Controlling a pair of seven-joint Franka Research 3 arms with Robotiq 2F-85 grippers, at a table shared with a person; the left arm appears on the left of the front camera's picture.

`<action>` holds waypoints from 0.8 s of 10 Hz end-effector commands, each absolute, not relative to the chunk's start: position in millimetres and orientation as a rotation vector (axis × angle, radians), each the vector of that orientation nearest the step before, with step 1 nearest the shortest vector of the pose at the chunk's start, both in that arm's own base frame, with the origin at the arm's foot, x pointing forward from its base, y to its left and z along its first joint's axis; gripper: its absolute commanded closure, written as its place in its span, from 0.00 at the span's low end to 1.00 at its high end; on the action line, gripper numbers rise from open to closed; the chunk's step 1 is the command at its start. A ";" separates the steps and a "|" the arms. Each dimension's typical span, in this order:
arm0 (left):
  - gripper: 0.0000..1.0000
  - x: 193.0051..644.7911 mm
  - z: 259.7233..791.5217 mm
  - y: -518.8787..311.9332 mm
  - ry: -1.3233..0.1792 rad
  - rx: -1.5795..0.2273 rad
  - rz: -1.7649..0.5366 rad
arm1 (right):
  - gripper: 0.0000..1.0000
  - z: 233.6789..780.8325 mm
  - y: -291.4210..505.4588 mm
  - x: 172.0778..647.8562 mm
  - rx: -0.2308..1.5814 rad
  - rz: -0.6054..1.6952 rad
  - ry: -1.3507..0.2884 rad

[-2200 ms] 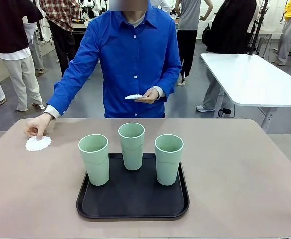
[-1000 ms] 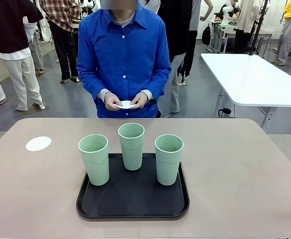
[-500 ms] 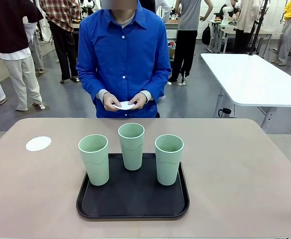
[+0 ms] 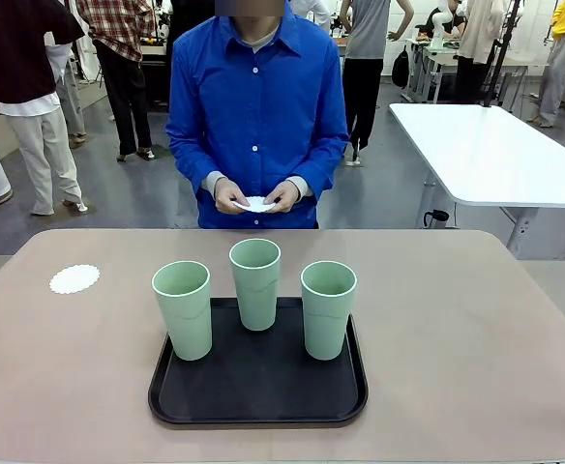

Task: Place coasters on the table and set cups on them.
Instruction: Pick up one Reusable plastic cup and place it on a coaster set by the human.

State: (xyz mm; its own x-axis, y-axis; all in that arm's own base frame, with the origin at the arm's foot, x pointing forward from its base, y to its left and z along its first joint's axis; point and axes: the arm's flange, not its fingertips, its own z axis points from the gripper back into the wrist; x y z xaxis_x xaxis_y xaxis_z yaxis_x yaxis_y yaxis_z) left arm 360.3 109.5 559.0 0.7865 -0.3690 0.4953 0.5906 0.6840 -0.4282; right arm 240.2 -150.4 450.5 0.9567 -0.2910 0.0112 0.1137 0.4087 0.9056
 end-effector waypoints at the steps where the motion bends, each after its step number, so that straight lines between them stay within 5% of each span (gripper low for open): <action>1: 0.00 386.8 544.1 63.7 -0.284 -0.408 -0.832 | 0.00 450.3 -151.2 240.4 1.133 -0.251 -0.184; 4: 0.00 412.9 503.7 0.1 -0.043 -0.284 -1.040 | 0.00 450.3 -151.2 240.4 1.133 -0.251 -0.184; 8: 0.00 400.7 470.8 -38.0 -0.035 -0.268 -1.037 | 0.00 450.3 -151.2 240.4 1.133 -0.251 -0.184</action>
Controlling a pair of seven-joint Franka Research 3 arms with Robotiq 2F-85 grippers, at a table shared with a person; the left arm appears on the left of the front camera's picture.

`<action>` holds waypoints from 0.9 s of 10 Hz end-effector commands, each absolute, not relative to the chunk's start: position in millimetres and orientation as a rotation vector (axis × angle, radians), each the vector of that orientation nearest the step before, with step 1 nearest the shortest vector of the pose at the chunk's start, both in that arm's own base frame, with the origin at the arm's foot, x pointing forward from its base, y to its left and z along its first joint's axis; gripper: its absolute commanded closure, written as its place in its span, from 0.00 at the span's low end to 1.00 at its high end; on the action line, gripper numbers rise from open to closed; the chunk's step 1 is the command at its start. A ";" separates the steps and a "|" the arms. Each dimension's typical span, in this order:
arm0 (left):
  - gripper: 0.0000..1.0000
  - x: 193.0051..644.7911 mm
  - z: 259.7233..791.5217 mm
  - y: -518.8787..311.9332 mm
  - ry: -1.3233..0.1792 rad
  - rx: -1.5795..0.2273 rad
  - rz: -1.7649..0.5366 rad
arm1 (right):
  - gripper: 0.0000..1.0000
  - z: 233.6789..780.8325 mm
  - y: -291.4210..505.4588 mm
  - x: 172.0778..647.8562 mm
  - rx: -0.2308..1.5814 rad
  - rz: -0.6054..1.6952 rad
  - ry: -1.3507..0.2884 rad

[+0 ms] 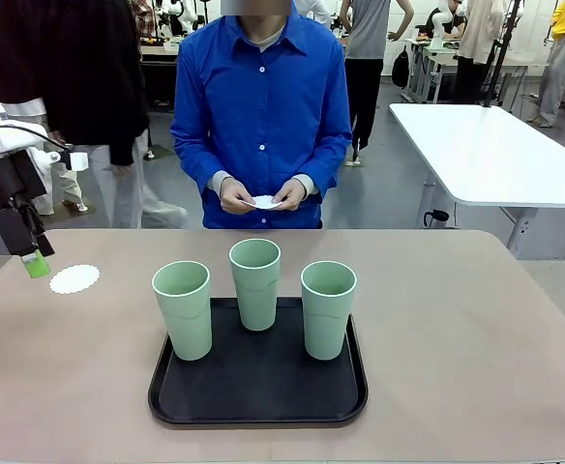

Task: Place coasters on the table and set cups on them.
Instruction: Pick up one Reusable plastic cup and place it on a coaster set by the human.

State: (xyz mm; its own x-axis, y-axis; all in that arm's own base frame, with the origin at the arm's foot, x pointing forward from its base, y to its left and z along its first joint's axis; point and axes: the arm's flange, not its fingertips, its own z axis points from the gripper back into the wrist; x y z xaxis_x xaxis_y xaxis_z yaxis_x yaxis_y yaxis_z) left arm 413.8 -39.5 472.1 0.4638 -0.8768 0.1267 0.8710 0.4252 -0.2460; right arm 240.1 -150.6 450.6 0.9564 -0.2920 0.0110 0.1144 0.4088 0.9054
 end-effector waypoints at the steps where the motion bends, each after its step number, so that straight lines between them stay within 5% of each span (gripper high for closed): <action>1: 0.00 416.0 476.9 -36.9 0.031 -0.302 -1.095 | 0.00 450.3 -151.2 240.4 1.133 -0.251 -0.184; 5: 0.00 413.1 472.2 -38.0 0.022 -0.296 -1.090 | 0.00 450.3 -151.2 240.4 1.133 -0.251 -0.184; 9: 0.00 389.8 413.0 -15.3 -0.700 -0.865 -1.537 | 0.00 450.3 -151.2 240.4 1.133 -0.251 -0.184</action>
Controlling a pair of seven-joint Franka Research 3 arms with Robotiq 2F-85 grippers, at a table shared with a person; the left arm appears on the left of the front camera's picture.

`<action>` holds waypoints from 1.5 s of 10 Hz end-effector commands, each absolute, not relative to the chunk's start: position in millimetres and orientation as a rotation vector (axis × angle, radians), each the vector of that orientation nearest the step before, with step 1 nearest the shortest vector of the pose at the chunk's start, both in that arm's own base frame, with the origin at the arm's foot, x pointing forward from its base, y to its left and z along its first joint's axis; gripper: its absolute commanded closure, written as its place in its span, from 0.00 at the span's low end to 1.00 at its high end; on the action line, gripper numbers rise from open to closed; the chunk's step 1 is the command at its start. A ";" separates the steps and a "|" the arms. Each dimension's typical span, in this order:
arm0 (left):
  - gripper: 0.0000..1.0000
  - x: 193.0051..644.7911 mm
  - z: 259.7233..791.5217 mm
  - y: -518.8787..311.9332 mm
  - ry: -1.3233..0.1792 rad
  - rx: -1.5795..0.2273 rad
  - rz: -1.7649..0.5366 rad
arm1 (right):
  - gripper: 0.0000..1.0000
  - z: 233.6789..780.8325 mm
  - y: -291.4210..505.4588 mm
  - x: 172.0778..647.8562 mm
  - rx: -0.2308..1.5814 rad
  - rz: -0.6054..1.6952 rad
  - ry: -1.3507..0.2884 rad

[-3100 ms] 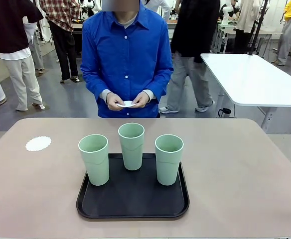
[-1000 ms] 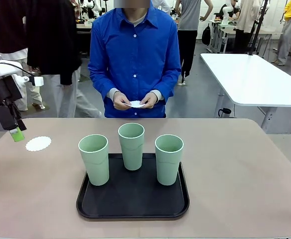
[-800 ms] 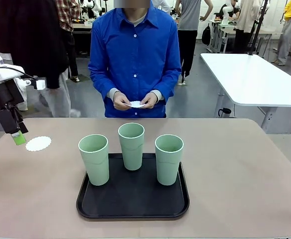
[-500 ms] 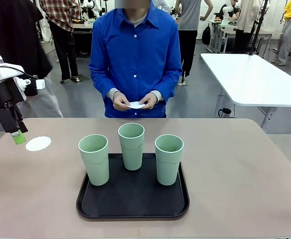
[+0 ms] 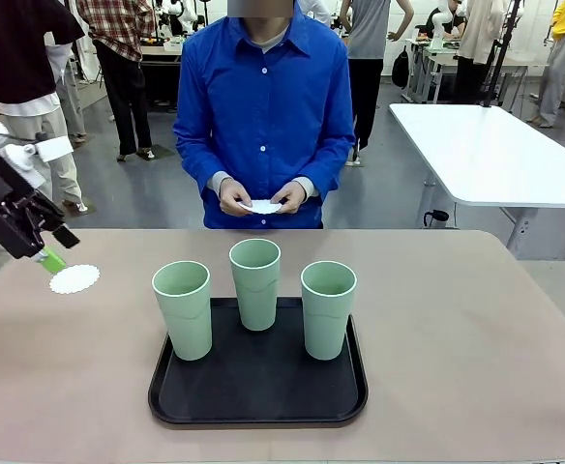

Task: Place coasters on the table and set cups on them.
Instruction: Pick up one Reusable plastic cup and place it on a coaster set by the human.

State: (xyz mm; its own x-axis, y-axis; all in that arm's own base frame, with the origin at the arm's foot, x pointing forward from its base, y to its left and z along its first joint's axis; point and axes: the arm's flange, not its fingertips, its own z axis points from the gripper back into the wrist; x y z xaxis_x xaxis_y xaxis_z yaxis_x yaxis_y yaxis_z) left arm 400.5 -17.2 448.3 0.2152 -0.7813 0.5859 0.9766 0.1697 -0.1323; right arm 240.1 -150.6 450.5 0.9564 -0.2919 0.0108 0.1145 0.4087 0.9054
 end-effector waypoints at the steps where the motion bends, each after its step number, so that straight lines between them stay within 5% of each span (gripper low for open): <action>1: 0.00 392.4 395.2 -14.4 -0.819 -0.868 -1.544 | 0.00 450.3 -151.2 240.4 1.133 -0.251 -0.184; 5: 0.00 398.2 334.9 -18.2 -0.991 -1.142 -1.532 | 0.00 450.3 -151.2 240.4 1.133 -0.251 -0.184; 15: 0.00 416.5 278.3 -18.8 -0.965 -1.116 -1.410 | 0.00 450.3 -151.2 240.4 1.133 -0.251 -0.184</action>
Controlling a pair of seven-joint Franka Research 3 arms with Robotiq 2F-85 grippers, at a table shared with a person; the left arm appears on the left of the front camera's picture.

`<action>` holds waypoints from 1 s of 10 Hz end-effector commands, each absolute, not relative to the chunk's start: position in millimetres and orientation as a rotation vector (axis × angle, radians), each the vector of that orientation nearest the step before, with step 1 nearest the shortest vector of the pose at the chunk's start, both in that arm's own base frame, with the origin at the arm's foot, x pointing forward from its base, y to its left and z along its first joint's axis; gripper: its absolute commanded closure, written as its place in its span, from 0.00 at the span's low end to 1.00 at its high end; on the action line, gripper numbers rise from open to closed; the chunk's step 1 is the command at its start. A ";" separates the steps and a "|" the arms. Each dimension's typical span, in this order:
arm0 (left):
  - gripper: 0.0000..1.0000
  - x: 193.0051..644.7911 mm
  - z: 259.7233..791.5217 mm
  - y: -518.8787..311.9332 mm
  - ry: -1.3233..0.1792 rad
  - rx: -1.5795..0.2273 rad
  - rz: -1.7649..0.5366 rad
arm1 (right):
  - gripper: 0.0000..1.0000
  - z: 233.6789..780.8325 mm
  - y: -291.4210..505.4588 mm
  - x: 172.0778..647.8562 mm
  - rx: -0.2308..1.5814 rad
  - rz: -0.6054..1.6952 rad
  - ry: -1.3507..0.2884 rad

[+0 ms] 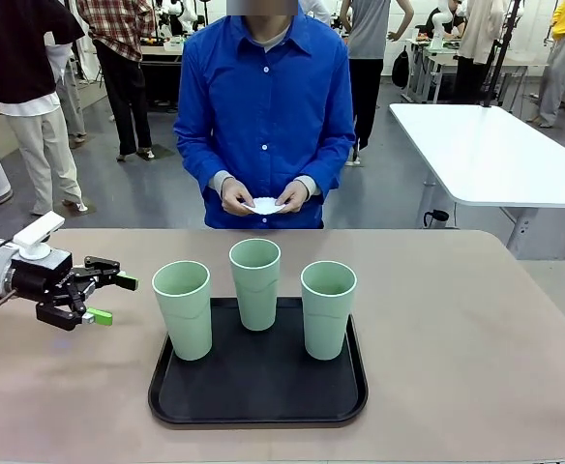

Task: Place coasters on the table and set cups on them.
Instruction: Pick up one Reusable plastic cup and place it on a coaster set by the human.

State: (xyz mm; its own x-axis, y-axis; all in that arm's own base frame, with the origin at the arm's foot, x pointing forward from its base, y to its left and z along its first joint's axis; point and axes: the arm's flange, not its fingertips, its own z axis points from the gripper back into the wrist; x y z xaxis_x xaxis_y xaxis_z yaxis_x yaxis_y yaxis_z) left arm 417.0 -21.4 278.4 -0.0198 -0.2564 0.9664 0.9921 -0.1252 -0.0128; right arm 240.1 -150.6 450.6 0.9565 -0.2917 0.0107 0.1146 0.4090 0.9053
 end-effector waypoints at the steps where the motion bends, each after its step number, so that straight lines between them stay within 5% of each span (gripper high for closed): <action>1: 0.00 416.5 278.3 -18.8 -0.965 -1.116 -1.410 | 0.00 450.3 -151.2 240.4 1.133 -0.251 -0.184; 10: 0.00 426.5 249.6 -55.0 -1.019 -1.115 -1.397 | 0.00 450.3 -151.2 240.4 1.133 -0.251 -0.184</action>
State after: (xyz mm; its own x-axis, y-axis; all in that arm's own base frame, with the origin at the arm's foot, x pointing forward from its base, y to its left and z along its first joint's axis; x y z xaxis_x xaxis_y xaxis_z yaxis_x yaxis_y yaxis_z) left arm 423.9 -48.9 254.2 -0.0002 -0.2187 0.9758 0.9944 -0.1035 -0.0230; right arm 240.1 -150.6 450.6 0.9565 -0.2917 0.0107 0.1146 0.4090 0.9053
